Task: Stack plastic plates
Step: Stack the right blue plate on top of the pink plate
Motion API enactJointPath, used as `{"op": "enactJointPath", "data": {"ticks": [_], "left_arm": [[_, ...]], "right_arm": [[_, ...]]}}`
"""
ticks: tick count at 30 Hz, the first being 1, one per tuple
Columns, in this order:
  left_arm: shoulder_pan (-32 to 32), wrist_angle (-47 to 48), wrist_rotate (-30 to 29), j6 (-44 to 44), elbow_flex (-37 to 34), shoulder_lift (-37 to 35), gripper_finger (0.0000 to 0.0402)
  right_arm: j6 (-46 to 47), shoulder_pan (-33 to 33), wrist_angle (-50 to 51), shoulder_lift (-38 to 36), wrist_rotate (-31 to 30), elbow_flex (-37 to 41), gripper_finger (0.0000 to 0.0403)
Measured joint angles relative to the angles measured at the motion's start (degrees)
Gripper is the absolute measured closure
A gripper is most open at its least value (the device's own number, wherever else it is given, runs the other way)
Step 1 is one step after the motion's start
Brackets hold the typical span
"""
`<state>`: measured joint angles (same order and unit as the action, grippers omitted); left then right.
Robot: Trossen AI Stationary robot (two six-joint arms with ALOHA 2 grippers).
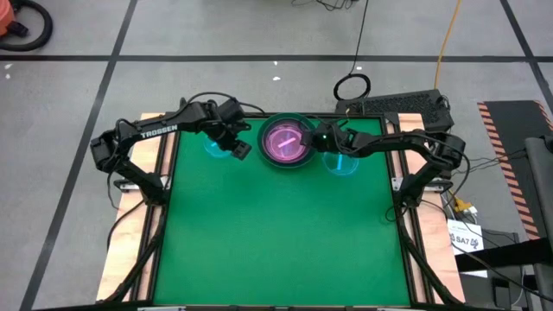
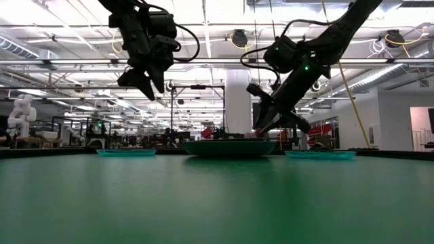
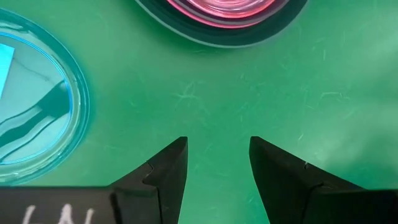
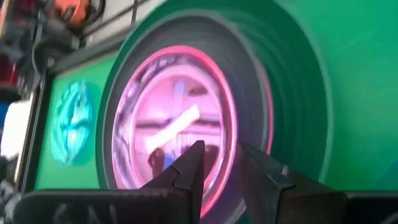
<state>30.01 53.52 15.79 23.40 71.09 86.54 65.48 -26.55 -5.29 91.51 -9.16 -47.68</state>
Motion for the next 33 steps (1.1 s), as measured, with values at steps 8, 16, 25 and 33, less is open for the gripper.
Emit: {"op": "enactJointPath", "data": {"ticks": [8, 16, 25, 33], "left_arm": [[0.43, 1.41, -0.95, -2.27, 0.0, 0.0, 0.0222], [5.12, 4.33, -0.91, -5.96, 0.0, 0.0, 0.0222], [15.27, 6.9, 0.65, -5.78, 0.0, 0.0, 0.0222], [19.08, 6.6, 2.17, -6.61, 0.0, 0.16, 0.0222]], "right_arm": [[-6.17, -0.36, 2.89, -7.63, 6.37, 0.02, 0.0316], [-10.18, -0.89, 24.48, -19.01, 10.92, 0.02, 0.0316], [0.97, -0.72, 44.6, -28.39, 11.27, 0.02, 0.0316], [8.43, 0.48, 60.79, -31.05, 12.65, 0.34, 0.0316]]}}
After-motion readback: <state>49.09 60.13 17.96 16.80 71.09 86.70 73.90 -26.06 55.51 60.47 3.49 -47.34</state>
